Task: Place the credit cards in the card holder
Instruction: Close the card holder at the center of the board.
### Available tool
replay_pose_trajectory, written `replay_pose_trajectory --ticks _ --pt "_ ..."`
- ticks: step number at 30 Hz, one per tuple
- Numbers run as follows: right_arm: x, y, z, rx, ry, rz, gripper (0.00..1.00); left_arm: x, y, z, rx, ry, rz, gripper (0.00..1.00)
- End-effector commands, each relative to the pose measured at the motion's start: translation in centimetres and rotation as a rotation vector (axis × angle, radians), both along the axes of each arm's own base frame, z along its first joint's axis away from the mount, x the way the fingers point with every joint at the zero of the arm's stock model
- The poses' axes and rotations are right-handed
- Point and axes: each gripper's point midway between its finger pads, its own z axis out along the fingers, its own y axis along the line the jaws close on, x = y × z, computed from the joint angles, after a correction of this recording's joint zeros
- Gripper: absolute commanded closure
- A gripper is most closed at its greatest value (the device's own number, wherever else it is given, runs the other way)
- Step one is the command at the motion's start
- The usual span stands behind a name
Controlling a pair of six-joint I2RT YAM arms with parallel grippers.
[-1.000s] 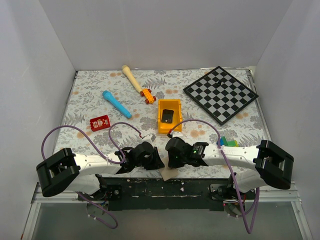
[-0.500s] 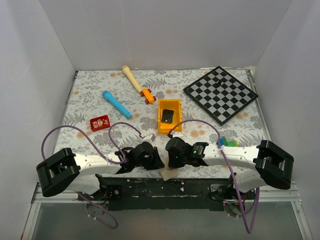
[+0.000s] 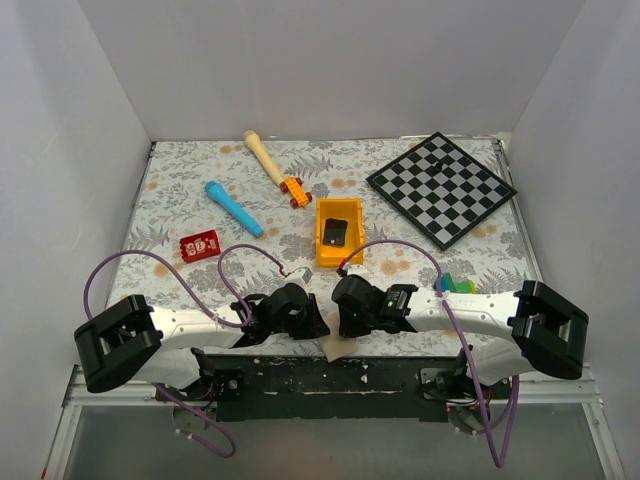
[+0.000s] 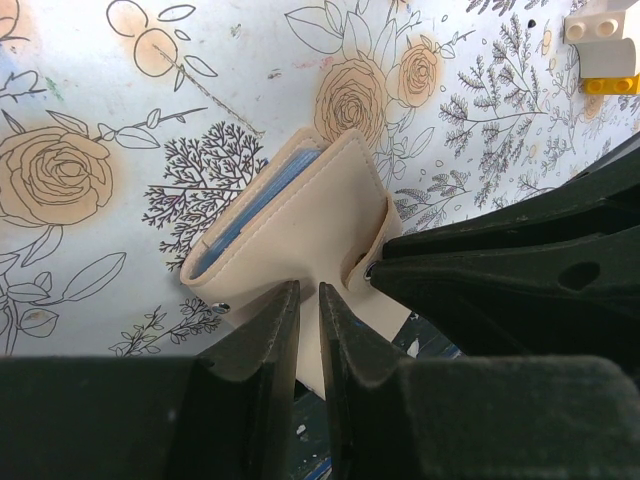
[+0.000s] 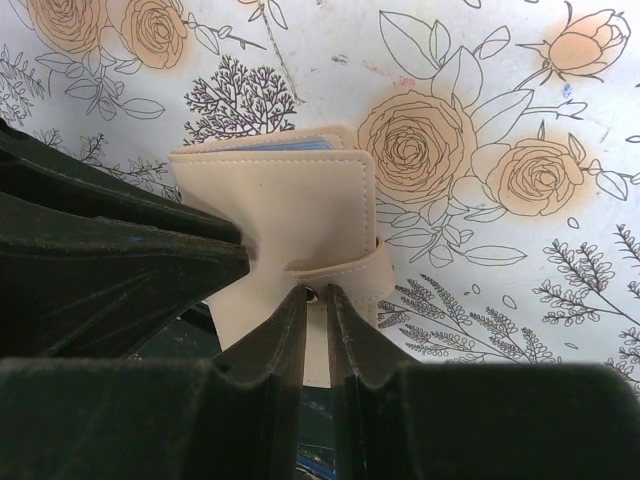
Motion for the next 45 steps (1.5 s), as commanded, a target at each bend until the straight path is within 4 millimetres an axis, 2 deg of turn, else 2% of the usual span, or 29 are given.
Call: replay_pose_trajectory --ticks 1,7,12,20,29,45 --pt "-0.8 -2.6 -1.9 -0.101 0.036 -0.006 0.79 -0.6 0.7 -1.4 0.057 0.028 -0.013 0.86" --pt "-1.0 -2.9 -2.7 -0.151 0.058 -0.005 0.8 -0.6 0.8 -1.5 0.06 0.028 -0.013 0.86" --pt "-1.4 -3.9 -3.5 -0.207 0.084 -0.019 0.8 -0.7 0.8 -1.5 0.056 0.028 -0.014 0.86" --pt "-2.8 -5.9 -5.1 -0.28 0.145 -0.034 0.81 -0.7 0.8 -1.6 0.053 0.032 -0.01 0.86" --pt "-4.3 -6.9 -7.1 -0.319 0.186 -0.044 0.81 -0.7 0.8 -1.7 0.054 0.032 -0.012 0.86" --pt "-6.7 -9.6 -9.3 -0.421 0.215 -0.055 0.82 -0.7 0.7 -1.8 0.056 0.036 -0.01 0.86"
